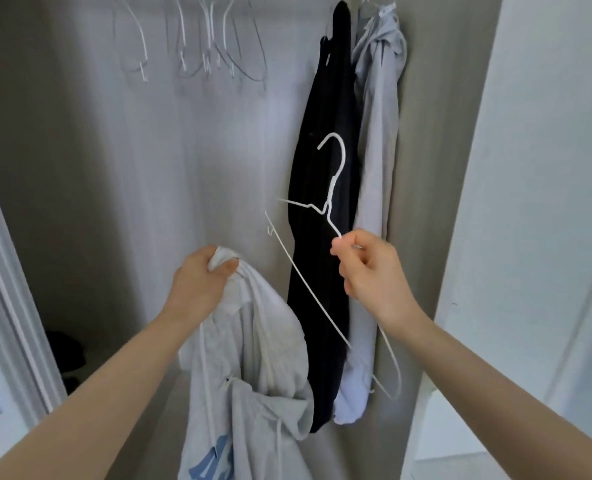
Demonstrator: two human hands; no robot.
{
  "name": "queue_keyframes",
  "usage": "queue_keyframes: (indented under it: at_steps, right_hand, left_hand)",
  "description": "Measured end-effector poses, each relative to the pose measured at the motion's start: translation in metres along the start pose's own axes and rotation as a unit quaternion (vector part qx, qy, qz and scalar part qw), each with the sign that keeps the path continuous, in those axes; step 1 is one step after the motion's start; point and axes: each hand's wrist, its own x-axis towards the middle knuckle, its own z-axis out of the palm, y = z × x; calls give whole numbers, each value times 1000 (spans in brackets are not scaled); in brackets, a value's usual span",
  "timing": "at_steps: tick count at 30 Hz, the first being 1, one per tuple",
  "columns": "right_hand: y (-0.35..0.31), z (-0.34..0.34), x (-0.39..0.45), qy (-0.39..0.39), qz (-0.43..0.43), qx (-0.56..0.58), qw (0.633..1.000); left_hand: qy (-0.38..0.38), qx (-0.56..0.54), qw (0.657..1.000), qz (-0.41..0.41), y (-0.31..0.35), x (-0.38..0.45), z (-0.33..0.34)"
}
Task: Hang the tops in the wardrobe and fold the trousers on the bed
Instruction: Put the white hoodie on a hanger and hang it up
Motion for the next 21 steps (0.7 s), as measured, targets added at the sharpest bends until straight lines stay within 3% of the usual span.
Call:
queue_keyframes:
  at_steps: [5,14,21]
  right_hand:
    - [15,-34,-39,-54,-87,-82,991]
    - [30,-110,-82,-249,15,17,968]
    - [55,-136,-99,-387,125,59,912]
  left_hand:
    - [7,-22,996,-89,-22,-28,3]
    - [100,-10,968,-230,-54,-101,3]
    - [149,-1,966,-212,-44,-148,15]
